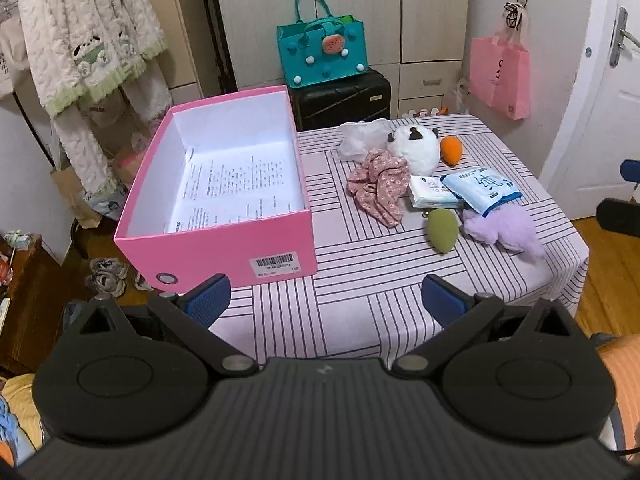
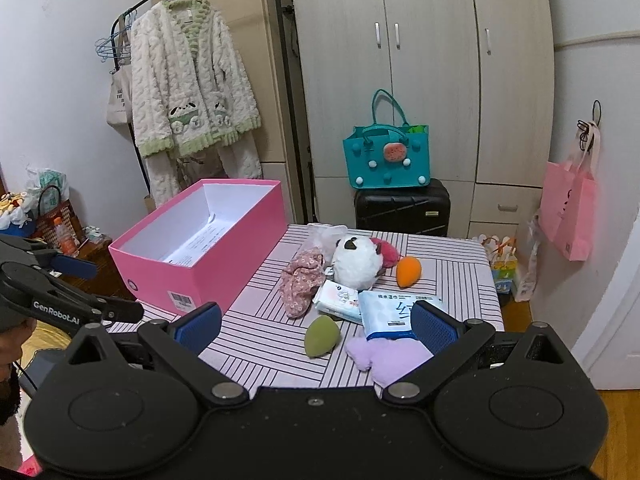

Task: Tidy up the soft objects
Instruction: 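Move the left tool toward the lavender plush toy on the table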

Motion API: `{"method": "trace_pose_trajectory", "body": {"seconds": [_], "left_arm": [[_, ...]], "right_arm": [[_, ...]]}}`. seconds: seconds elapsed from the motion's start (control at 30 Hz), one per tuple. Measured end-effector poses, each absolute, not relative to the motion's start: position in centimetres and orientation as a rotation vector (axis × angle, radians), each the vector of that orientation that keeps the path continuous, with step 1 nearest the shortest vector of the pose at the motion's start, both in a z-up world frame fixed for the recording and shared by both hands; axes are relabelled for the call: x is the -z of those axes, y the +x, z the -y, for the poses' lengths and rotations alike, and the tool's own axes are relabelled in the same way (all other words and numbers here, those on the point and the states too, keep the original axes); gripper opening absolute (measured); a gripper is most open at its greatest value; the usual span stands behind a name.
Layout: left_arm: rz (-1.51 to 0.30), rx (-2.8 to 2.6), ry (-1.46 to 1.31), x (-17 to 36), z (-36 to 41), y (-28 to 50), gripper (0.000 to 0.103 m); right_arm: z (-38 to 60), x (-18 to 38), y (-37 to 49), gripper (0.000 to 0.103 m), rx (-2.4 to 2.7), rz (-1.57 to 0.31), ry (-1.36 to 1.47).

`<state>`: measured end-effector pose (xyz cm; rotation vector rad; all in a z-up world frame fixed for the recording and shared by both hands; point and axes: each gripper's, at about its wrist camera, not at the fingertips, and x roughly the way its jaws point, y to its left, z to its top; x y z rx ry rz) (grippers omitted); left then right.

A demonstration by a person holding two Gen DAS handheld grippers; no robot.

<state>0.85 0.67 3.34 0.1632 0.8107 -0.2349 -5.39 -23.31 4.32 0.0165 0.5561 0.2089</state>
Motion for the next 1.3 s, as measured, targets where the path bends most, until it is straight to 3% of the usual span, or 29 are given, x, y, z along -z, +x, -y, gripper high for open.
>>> {"method": "trace_pose_trajectory", "body": {"seconds": [1.3], "left_arm": [[-0.796, 0.261, 0.096, -3.6, -1.0, 2.4, 0.103]], "right_arm": [[24.3, -3.6, -5.5, 0.102, -0.193, -0.505, -0.002]]}}
